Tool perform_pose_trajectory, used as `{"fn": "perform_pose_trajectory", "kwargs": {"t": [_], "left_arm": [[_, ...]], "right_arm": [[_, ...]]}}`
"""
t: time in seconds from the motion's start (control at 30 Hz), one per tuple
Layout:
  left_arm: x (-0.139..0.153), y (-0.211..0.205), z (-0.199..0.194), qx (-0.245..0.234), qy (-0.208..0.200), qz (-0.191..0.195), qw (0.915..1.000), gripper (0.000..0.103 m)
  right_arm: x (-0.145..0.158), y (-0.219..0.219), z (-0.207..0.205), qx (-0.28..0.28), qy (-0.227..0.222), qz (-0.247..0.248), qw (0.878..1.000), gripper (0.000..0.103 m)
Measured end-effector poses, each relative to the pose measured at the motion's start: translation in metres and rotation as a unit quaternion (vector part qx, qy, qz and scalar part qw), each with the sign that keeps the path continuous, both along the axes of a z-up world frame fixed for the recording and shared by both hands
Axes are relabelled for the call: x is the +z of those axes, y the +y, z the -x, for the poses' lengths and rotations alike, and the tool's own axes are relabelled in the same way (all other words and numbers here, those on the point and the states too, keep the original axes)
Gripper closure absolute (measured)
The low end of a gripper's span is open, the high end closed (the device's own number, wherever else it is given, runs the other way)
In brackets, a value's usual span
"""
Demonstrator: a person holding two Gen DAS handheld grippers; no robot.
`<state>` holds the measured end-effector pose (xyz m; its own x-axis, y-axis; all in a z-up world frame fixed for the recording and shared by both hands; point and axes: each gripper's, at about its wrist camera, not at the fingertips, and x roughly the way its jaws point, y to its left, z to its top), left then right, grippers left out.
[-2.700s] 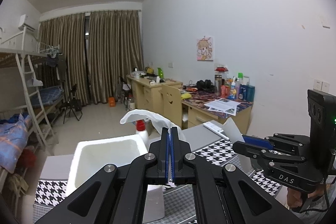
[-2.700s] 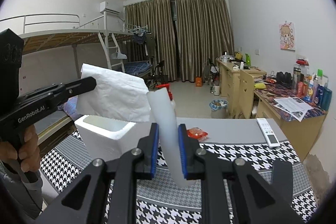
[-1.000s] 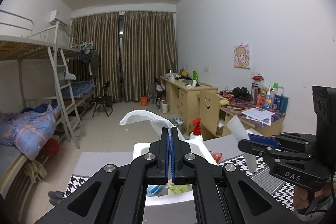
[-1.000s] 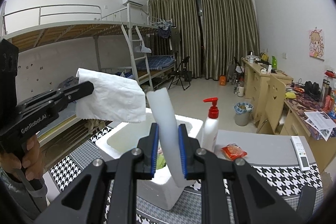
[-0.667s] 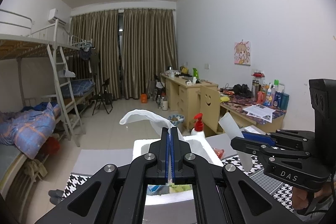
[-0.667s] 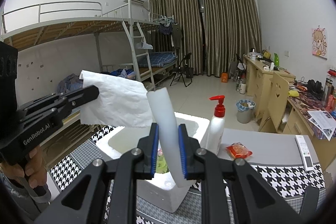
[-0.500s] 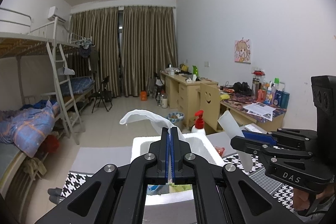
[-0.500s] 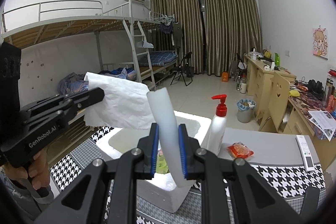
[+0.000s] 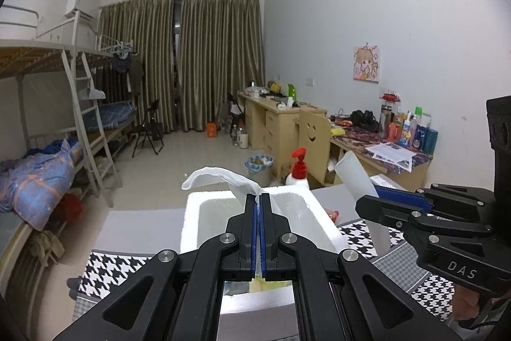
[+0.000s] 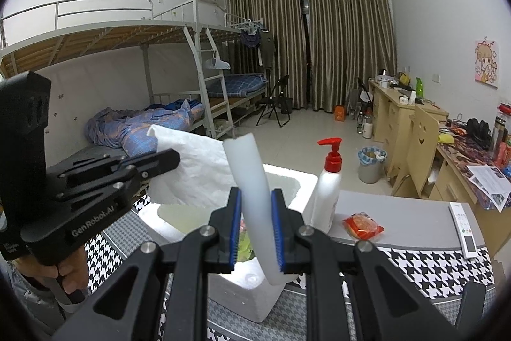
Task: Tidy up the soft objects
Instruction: 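Lower the tissue into the foam box and open the left gripper, then lower the foam roll into the foam box and open the right gripper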
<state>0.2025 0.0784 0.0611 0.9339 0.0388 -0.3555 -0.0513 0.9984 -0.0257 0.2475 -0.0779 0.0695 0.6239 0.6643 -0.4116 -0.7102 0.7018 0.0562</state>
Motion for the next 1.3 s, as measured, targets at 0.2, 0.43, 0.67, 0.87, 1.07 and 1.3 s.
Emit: {"fn": "perform_pose_trajectory", "kwargs": {"t": [0.2, 0.43, 0.67, 0.87, 1.07, 1.3], "left_arm": [[-0.007, 0.001, -0.011, -0.002, 0.018, 0.003, 0.9998, 0.102], [-0.013, 0.002, -0.022, -0.003, 0.034, 0.007, 0.9994, 0.102], [-0.022, 0.002, -0.032, 0.0, 0.055, 0.001, 0.9985, 0.084], [-0.022, 0.007, -0.029, 0.012, 0.046, 0.008, 0.9988, 0.031], [-0.014, 0.015, -0.02, 0.033, 0.025, 0.014, 0.999, 0.013], [-0.007, 0.022, -0.011, 0.059, 0.006, 0.011, 0.9982, 0.003]], "right_arm": [[-0.001, -0.001, 0.001, -0.005, 0.0, 0.002, 1.0, 0.081], [-0.002, -0.004, -0.001, -0.009, 0.002, 0.002, 1.0, 0.081], [-0.002, -0.006, -0.004, -0.01, 0.002, 0.002, 1.0, 0.081], [-0.003, -0.007, -0.006, -0.013, 0.004, 0.002, 1.0, 0.081], [-0.002, -0.008, -0.007, -0.01, 0.001, 0.001, 1.0, 0.081], [-0.001, -0.002, -0.004, -0.002, -0.002, -0.001, 1.0, 0.081]]}}
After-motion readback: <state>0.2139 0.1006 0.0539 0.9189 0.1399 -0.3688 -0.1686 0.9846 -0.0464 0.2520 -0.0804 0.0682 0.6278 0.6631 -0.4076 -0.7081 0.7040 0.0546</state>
